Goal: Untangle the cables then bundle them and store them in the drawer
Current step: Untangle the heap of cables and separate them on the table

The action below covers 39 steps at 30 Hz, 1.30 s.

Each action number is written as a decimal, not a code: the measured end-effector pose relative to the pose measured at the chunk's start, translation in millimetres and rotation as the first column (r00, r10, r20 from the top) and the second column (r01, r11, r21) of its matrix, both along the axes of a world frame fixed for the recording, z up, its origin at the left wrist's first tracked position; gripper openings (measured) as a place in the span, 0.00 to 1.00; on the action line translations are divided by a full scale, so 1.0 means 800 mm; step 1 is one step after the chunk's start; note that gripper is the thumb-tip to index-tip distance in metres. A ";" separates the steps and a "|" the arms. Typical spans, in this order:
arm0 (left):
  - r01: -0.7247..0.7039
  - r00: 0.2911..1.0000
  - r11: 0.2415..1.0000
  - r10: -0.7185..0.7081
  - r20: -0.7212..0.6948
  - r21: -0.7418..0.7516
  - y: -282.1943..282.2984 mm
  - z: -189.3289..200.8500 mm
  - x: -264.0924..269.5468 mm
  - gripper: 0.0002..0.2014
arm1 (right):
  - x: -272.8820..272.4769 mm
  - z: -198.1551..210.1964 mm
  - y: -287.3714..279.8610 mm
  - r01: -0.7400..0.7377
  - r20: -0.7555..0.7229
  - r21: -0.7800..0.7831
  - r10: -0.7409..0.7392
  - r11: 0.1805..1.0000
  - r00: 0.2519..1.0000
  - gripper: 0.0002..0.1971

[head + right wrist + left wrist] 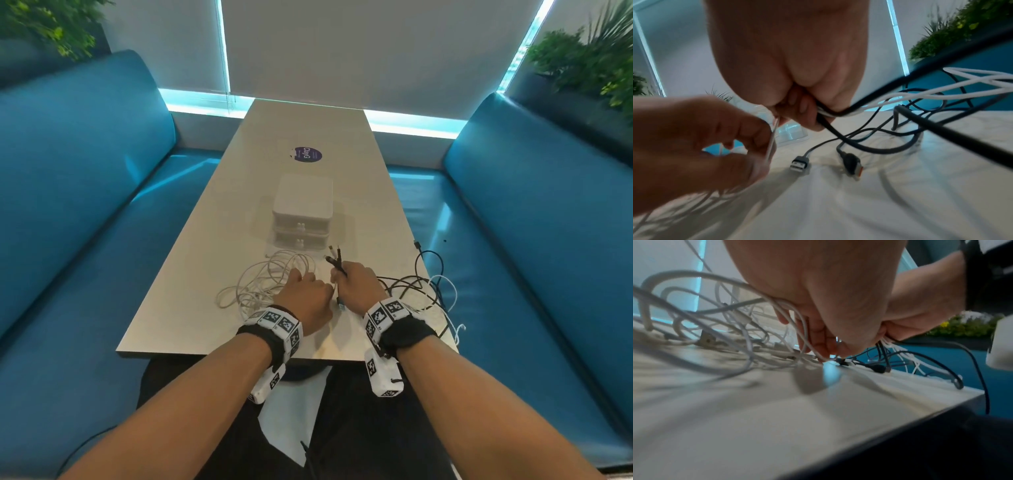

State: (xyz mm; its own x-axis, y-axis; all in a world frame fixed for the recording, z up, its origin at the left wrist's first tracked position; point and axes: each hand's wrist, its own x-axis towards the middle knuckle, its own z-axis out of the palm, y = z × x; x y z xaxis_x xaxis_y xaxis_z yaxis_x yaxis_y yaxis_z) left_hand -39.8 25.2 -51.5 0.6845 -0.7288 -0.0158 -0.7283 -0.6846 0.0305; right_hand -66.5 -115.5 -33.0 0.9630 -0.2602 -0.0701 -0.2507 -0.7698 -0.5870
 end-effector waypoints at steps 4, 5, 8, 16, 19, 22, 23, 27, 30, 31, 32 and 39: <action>-0.022 1.000 0.995 0.021 0.005 0.101 0.012 0.001 0.014 0.14 | 0.007 0.006 -0.022 0.093 0.026 -0.065 -0.092 0.994 0.995 0.12; -0.024 0.999 0.994 0.027 -0.023 0.110 0.015 0.003 0.019 0.14 | 0.007 0.010 -0.027 0.108 0.029 -0.056 -0.106 0.993 0.994 0.12; -0.008 0.987 0.995 0.024 -0.161 0.103 0.017 0.012 0.023 0.14 | 0.004 0.023 -0.027 0.070 0.012 0.009 -0.070 0.997 0.997 0.14; 0.064 0.990 0.965 -0.029 -0.138 0.253 0.007 0.003 0.007 0.12 | 0.002 0.019 0.028 0.003 0.016 0.545 -0.014 0.838 1.000 0.12; 0.077 0.984 0.972 -0.038 -0.173 0.220 0.011 0.007 0.010 0.12 | 0.006 0.016 0.031 -0.109 -0.002 0.284 0.114 0.952 0.993 0.12; 0.105 0.982 0.984 -0.079 -0.172 0.145 0.024 0.004 0.019 0.08 | 0.002 0.002 0.022 -0.208 -0.112 -0.123 0.195 0.970 0.974 0.14; 0.108 0.984 0.987 -0.088 -0.158 0.123 0.030 0.003 0.022 0.06 | 0.001 -0.004 0.015 -0.204 -0.146 -0.208 0.176 0.957 0.974 0.14; 0.062 0.990 0.997 -0.055 -0.132 0.052 0.051 -0.004 0.032 0.13 | -0.001 -0.011 -0.012 -0.060 -0.230 -0.251 0.000 0.966 0.973 0.16; 0.004 0.984 0.998 0.007 -0.177 0.058 0.050 -0.001 0.030 0.14 | 0.000 -0.002 -0.011 -0.014 -0.201 -0.161 -0.019 0.987 0.979 0.18; -0.019 0.982 0.997 0.031 -0.185 0.068 0.046 0.002 0.029 0.15 | 0.000 0.001 -0.008 -0.020 -0.183 -0.138 -0.005 0.990 0.983 0.18; -0.028 0.983 0.997 0.041 -0.178 0.075 0.042 0.004 0.029 0.15 | 0.001 0.004 -0.004 -0.030 -0.163 -0.119 0.010 0.992 0.987 0.17; -0.050 0.985 0.998 0.056 -0.164 0.043 0.023 0.008 0.029 0.12 | -0.002 0.006 0.016 -0.079 -0.036 0.021 0.080 0.997 0.996 0.15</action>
State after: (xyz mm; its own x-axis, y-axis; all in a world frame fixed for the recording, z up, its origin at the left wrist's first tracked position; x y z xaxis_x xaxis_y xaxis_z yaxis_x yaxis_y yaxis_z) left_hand -16.6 43.7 -45.0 0.7078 -0.6883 -0.1587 -0.6782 -0.7250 0.1199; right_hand -67.9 -102.8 -28.1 0.9773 -0.1809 -0.1105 -0.2108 -0.7768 -0.5934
